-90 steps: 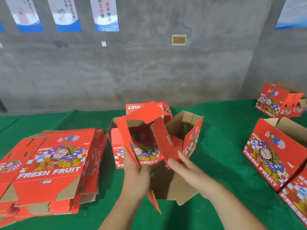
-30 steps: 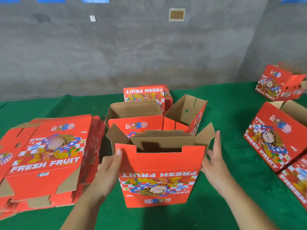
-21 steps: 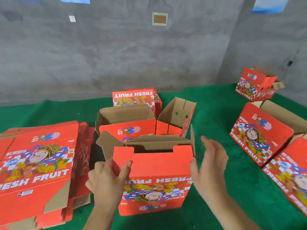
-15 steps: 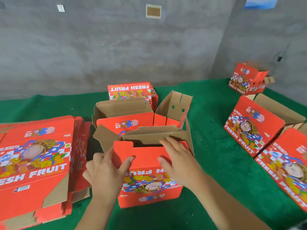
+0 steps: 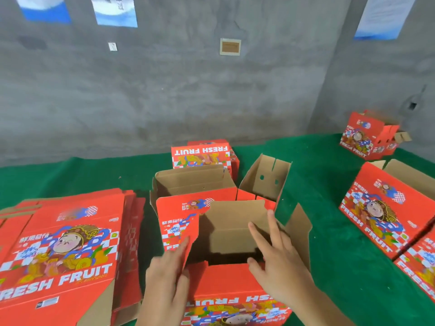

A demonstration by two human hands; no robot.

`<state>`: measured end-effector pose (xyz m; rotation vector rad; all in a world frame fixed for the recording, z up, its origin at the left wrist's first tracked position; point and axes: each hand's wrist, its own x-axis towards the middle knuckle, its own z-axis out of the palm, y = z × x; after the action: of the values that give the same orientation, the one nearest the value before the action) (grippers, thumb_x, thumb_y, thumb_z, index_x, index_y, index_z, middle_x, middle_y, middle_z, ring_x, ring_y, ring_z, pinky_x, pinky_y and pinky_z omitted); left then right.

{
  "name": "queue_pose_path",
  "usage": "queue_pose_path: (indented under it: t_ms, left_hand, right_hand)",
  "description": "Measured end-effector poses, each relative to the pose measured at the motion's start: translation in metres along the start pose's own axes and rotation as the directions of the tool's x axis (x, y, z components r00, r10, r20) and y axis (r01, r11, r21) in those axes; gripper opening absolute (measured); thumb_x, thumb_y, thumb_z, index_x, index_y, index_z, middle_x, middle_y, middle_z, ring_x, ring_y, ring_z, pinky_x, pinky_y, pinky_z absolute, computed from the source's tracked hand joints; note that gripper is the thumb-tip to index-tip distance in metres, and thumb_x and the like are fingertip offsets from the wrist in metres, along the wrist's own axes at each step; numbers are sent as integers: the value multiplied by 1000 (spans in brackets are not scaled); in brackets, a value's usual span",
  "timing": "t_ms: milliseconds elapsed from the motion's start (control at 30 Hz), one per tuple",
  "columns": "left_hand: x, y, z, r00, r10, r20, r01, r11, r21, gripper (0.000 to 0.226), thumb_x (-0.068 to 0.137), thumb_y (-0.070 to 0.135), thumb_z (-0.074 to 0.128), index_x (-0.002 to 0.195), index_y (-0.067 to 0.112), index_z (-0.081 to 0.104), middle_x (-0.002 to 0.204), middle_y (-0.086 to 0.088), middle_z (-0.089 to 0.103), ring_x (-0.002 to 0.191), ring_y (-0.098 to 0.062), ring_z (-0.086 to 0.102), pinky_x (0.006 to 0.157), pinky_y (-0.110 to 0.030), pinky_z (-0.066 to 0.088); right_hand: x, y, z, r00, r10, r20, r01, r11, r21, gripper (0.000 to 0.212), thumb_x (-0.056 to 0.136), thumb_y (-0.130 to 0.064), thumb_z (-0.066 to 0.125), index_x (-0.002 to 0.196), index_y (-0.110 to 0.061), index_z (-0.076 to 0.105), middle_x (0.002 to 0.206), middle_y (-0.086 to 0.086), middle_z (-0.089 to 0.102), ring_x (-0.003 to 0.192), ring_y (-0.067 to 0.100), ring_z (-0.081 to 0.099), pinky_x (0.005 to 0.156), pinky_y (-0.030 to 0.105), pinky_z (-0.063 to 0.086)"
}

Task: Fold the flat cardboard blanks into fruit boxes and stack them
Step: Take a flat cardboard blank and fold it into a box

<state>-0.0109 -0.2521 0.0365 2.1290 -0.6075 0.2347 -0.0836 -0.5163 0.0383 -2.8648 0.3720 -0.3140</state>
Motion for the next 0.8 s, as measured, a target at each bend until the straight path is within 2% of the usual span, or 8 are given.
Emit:
queue_pose_path:
  t_ms: [167,267,333,467,600,667,733,800]
  left_hand:
    - [8,6,-3,964,58,259,-84,993,87,51,94,56,36,135,44,63,103,31,56,103,0,44,89,-38,39]
    - [37,9,2,943,101,318,-210,921,329,51,100,50,36,148,38,49,126,11,68,109,-16,58,92,-39,44]
    - [51,16,13,947,68,314,-219,852,475,58,99,48,42,155,36,34,147,0,50,121,-27,50,101,-41,38]
    - [57,17,36,926,49,374,-254,814,522,75,97,68,32,161,44,2,169,-5,-14,154,-33,0,125,-46,8]
    - [63,8,38,935,-3,355,-189,842,505,84,87,83,11,158,47,-14,168,3,-18,151,-33,11,121,-50,23]
    - [60,7,39,936,-51,349,-138,858,495,81,83,87,6,154,55,-17,166,3,-12,147,-33,15,116,-53,30]
    - [56,8,40,944,-74,321,-117,836,536,79,82,87,1,152,57,-20,163,-1,3,144,-32,20,113,-52,33]
    - [55,8,42,952,-63,300,-105,854,510,79,85,86,4,153,55,-20,158,-1,18,141,-29,26,112,-51,35]
  right_hand:
    - [-1,0,-2,998,19,60,-18,1000,-21,68,96,-58,43,160,-44,25,156,-10,-49,157,14,-17,126,34,11]
    - [-2,1,-1,994,2,106,7,997,-82,55,100,-54,37,154,-45,38,157,-10,-47,151,13,-33,126,36,0]
    - [-3,1,0,991,-36,130,49,994,-99,52,100,-52,32,151,-45,44,161,-12,-38,153,13,-30,126,34,-5]
    - [-11,-3,-2,979,-71,-190,54,994,-91,52,94,-42,47,144,-39,55,173,-1,5,157,30,7,124,48,15]
    - [-28,-5,0,795,205,-572,-143,978,151,82,87,-15,58,158,-43,30,172,11,-1,156,42,10,111,60,25]
    - [-37,3,4,822,208,-530,-85,965,248,96,89,-5,61,164,-39,11,173,10,-4,150,34,32,95,57,49]
    - [-48,7,5,896,127,-426,1,958,288,95,92,-7,61,164,-36,7,169,-2,25,132,21,56,80,44,60]
    - [-55,12,3,937,34,-347,46,975,219,80,94,-14,62,163,-30,25,147,-9,57,126,15,60,96,38,56]
